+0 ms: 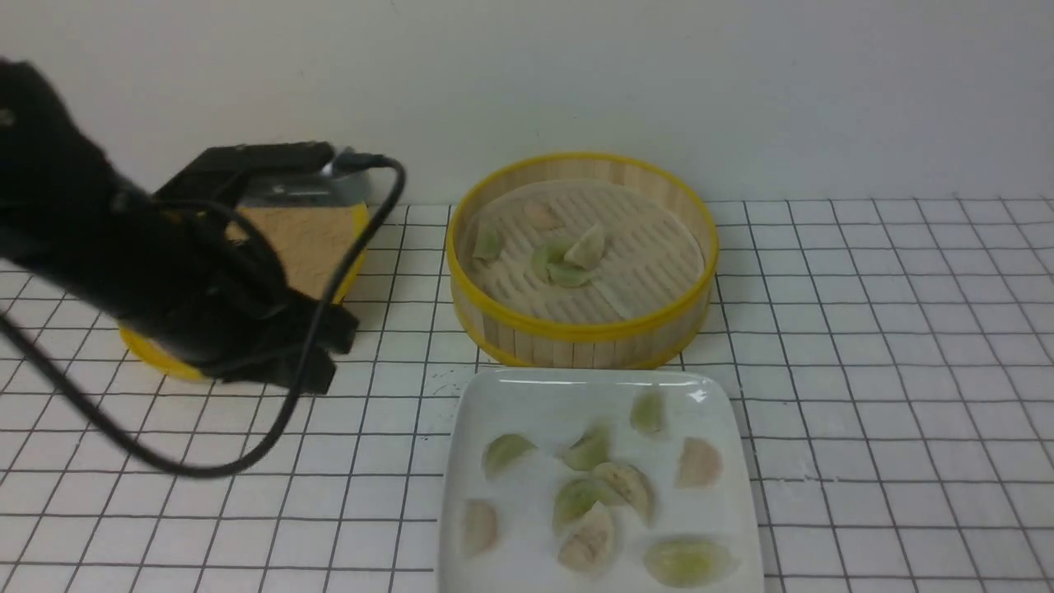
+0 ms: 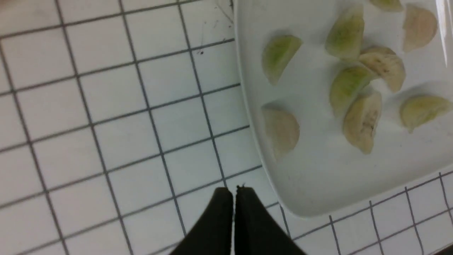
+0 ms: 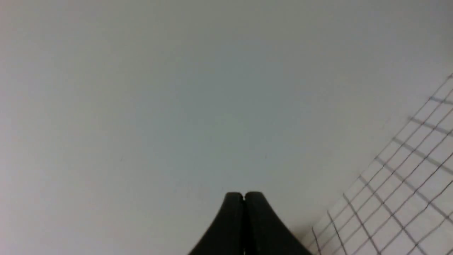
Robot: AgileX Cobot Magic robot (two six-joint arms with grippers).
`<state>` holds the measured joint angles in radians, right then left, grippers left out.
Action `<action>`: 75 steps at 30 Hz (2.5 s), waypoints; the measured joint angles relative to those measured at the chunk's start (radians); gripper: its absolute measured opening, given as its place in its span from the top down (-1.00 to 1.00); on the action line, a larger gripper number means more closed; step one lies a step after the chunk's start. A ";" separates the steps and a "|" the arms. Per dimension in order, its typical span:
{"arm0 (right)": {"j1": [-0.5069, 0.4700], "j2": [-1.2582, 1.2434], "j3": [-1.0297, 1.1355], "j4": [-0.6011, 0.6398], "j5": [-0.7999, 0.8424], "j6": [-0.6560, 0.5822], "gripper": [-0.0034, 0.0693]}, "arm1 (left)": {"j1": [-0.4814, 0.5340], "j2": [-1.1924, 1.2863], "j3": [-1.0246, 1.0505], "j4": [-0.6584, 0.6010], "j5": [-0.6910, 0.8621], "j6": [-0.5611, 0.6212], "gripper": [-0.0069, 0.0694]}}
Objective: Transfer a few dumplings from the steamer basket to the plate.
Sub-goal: Use the left arm to grab a dumpling from the steamer, then use the left arm to put the dumpling into the plate
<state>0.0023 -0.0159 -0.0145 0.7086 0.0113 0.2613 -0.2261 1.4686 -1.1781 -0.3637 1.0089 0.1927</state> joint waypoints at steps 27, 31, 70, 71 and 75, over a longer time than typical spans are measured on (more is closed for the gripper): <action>0.030 0.796 -0.765 -0.262 1.090 -0.407 0.94 | -0.127 1.034 -1.256 0.077 0.016 0.106 0.14; 0.030 0.796 -0.765 -0.262 1.090 -0.407 0.94 | -0.128 1.074 -1.258 0.076 -0.014 0.106 -0.09; 0.030 0.796 -0.765 -0.266 1.093 -0.408 0.94 | -0.219 0.541 -0.827 0.080 0.228 -0.039 0.36; 0.030 0.796 -0.765 -0.266 1.094 -0.409 0.94 | -0.243 0.498 -0.723 0.075 0.228 -0.030 0.36; 0.030 0.796 -0.765 -0.266 1.093 -0.443 0.94 | -0.330 0.461 -0.464 0.060 0.230 0.016 0.36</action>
<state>0.0326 0.7796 -0.7795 0.4428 1.1041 -0.1813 -0.5559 1.9299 -1.6426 -0.3035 1.2388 0.2083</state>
